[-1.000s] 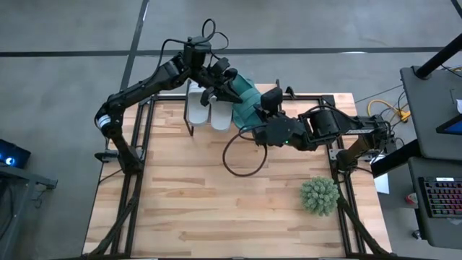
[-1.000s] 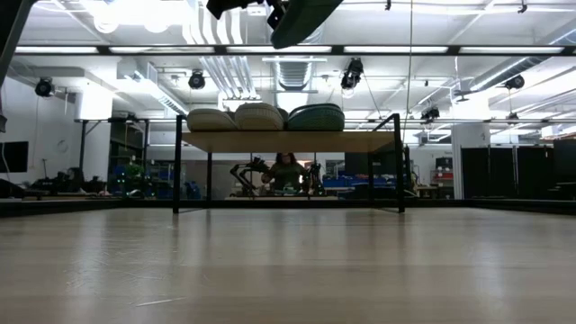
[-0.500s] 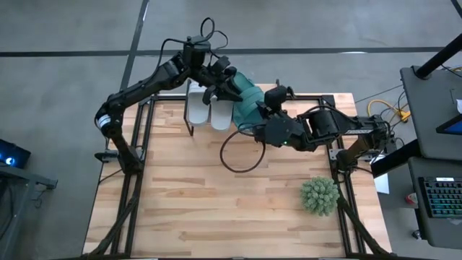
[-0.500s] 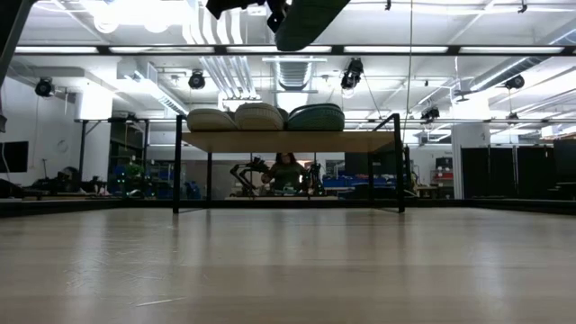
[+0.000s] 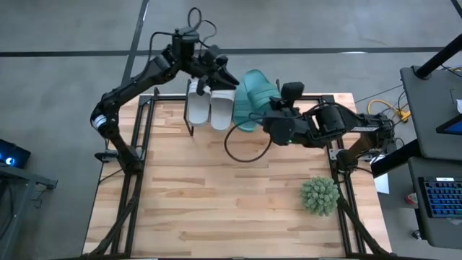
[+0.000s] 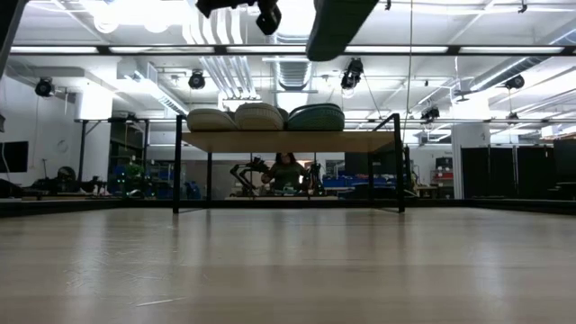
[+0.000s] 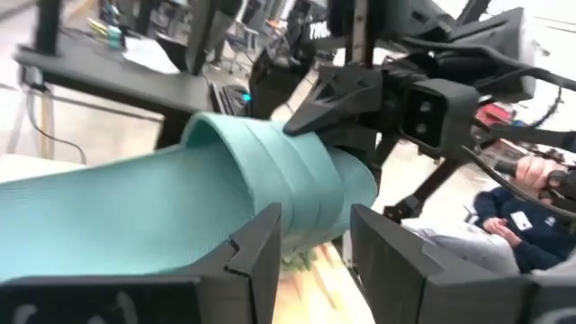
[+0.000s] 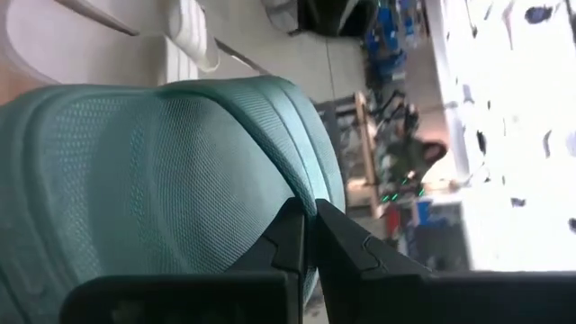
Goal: Pick and place slides into the shelf
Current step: Put the green slide on the shelf
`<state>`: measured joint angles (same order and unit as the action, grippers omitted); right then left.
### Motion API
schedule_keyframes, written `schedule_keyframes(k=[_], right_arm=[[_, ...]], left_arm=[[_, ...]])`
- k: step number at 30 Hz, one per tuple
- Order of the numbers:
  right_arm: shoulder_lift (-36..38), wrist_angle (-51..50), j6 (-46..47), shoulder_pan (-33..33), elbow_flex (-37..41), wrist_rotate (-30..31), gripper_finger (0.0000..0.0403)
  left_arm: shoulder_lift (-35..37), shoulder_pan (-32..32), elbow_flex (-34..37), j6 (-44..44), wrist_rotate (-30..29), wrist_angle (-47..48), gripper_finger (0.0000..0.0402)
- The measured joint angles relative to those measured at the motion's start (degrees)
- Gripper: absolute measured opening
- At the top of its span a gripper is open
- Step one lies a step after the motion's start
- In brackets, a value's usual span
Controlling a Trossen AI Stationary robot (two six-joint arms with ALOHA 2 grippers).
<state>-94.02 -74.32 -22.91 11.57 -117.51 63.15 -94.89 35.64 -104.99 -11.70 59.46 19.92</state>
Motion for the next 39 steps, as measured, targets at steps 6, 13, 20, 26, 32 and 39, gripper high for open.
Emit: schedule_keyframes(k=[6,13,20,26,32,39], right_arm=[[0.9,-3.5,15.4,0.0,0.0,0.0,0.0009],[1.1,-7.9,35.5,0.0,2.5,5.3,0.0009],[2.3,-9.4,53.8,0.0,10.5,8.7,0.0009],[4.1,-9.2,66.9,0.0,18.1,11.1,0.0008],[5.1,-8.4,73.7,0.0,23.4,14.0,0.0008],[4.9,-6.2,70.8,0.2,29.1,15.0,0.0008]], left_arm=[[3.3,1.9,0.0,1.2,-4.1,0.1,0.0118],[9.5,1.9,0.1,5.0,-9.3,0.0,0.0118],[14.7,1.9,0.1,4.6,-9.4,0.6,0.0118],[18.1,1.9,0.2,4.6,-9.4,3.3,0.0118],[19.7,1.9,0.3,4.6,-9.9,6.8,0.0118],[19.7,1.9,0.4,5.1,-10.2,11.2,0.0118]])
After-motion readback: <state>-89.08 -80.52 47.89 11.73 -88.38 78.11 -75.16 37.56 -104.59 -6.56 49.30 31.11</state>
